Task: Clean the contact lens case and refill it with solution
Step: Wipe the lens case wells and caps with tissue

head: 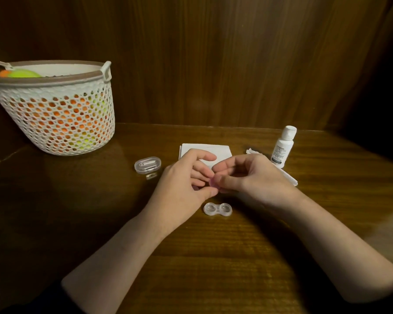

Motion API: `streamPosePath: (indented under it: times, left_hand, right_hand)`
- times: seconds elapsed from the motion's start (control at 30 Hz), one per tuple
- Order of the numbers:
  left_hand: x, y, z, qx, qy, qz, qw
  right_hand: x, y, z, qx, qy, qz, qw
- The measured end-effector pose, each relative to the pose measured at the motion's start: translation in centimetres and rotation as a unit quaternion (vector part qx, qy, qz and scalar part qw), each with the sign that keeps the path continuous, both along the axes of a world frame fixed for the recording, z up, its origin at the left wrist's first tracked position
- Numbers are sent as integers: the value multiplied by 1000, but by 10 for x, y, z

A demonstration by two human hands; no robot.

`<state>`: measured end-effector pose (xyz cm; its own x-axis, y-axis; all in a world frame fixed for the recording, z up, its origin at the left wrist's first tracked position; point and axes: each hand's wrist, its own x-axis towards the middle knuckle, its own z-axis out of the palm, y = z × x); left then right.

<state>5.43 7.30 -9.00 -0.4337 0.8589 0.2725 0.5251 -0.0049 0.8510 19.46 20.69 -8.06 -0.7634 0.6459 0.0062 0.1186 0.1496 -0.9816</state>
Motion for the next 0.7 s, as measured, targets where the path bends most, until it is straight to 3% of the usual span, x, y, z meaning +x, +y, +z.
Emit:
streamPosePath:
  times: [0.07,0.23,0.53,0.7]
  left_hand:
    - [-1,0,1,-2,3,-1,1000]
    - [-8,-2,-2,-14,84,62,994]
    - [-26,-5,-7,-88,137,138,977]
    - [-23,0,-13,-115,105,116,981]
  right_hand:
    - [1,1,-1,21,-25,-11,999]
    - [0,11,-10,213,-154,-81,961]
    - [-3,10,-12,226,-158,-58,959]
    - [-5,8,-11,227,-163,-63,958]
